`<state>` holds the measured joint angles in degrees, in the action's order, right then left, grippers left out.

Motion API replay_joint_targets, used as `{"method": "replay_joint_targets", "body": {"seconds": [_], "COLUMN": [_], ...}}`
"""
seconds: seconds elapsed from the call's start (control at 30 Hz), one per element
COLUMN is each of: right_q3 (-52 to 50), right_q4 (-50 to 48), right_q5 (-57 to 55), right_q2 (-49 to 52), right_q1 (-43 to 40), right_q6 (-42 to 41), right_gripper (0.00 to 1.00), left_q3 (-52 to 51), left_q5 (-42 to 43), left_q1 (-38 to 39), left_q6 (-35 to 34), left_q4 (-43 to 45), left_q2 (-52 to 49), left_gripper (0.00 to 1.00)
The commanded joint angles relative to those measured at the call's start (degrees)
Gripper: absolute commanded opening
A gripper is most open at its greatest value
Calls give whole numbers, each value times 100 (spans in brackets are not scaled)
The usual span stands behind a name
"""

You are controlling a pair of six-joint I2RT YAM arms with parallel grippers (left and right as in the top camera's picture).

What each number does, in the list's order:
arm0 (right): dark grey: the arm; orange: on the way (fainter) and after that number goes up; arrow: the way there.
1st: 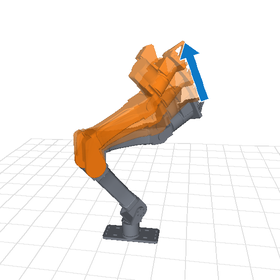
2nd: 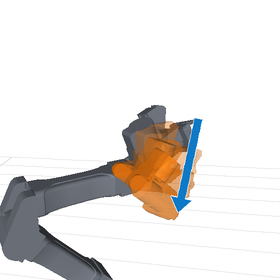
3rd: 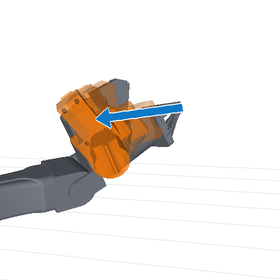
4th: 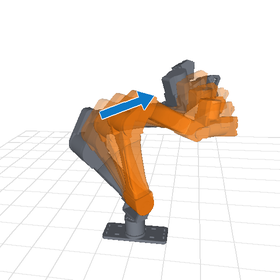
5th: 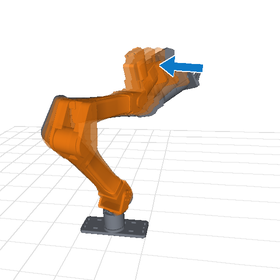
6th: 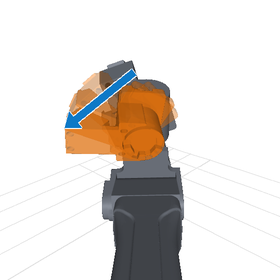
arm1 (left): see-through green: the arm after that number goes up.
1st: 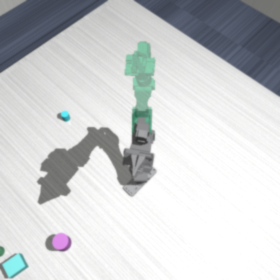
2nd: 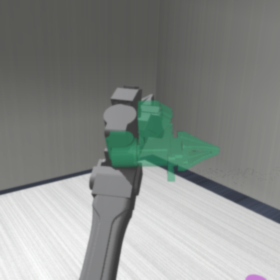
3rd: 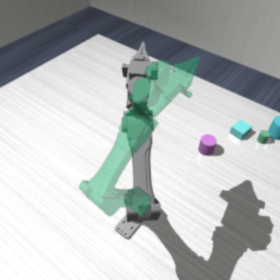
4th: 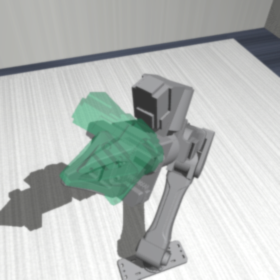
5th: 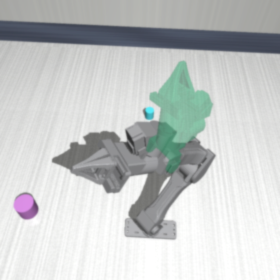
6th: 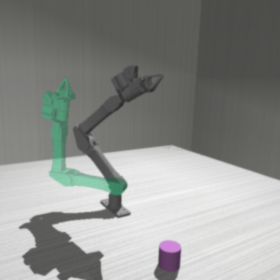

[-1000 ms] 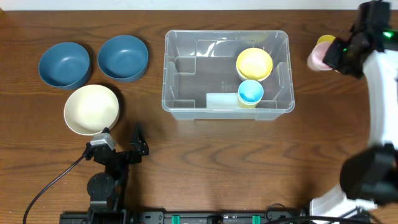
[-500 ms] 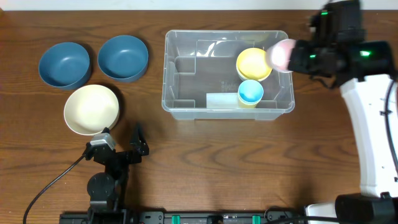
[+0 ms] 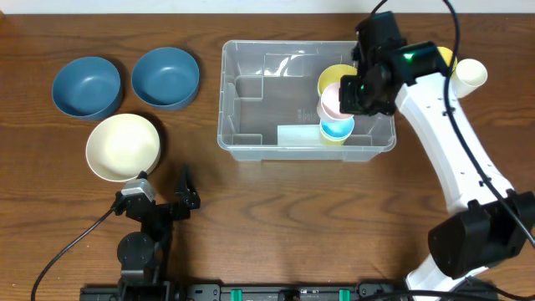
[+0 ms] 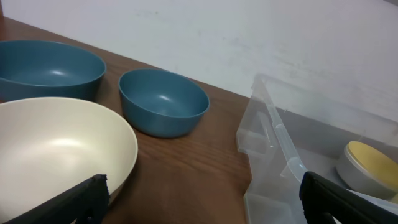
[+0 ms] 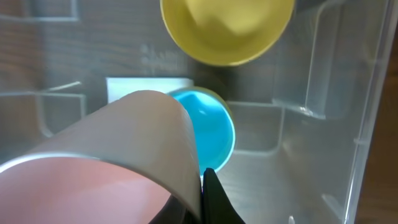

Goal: Pack container
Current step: 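Carry the pink cup and stack it into the cups in the container, then move the right gripper to the white cup and grasp its rim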

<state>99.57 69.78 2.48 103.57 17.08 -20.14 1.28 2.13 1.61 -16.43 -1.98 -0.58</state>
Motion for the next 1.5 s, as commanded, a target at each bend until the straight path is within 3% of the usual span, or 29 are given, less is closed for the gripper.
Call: {"method": "replay_joint_targets", "body": {"seconds": [0.0,0.23,0.57,0.6,0.63,0.67,0.7,0.8,1.1,1.47], "right_q3": [-4,-155,-713,-713,-713,-713,-713,-686,15,225], "right_q4": [55,199,-321,-363,-400,-437,-466,-608,-570,-1145], "right_q5": [-210,-363,-398,-398,-396,-396,-396,-144,-98,-658], "right_q2": [-13,-13,-13,-13,-13,-13,-13,-17,-240,-221], "right_q1": [61,66,66,66,66,66,66,66,-208,-1976], "right_q6": [-133,-188,-212,-210,-210,-205,-205,50,120,-197], "right_gripper": [1,1,2,13,32,45,52,63,67,67], "left_q3": [-105,-105,-105,-105,-105,-105,-105,-105,-105,-105], "left_q5": [-168,-168,-168,-168,-168,-168,-168,-168,-168,-168], "left_q1": [9,9,9,9,9,9,9,9,9,9], "left_q6": [98,98,98,98,98,96,98,98,98,96], "left_q4": [-216,-214,-216,-216,-214,-216,-216,-216,-216,-216], "left_q2": [35,35,35,35,35,35,33,35,35,35], "left_gripper": [98,98,98,98,98,98,98,98,98,98]}}
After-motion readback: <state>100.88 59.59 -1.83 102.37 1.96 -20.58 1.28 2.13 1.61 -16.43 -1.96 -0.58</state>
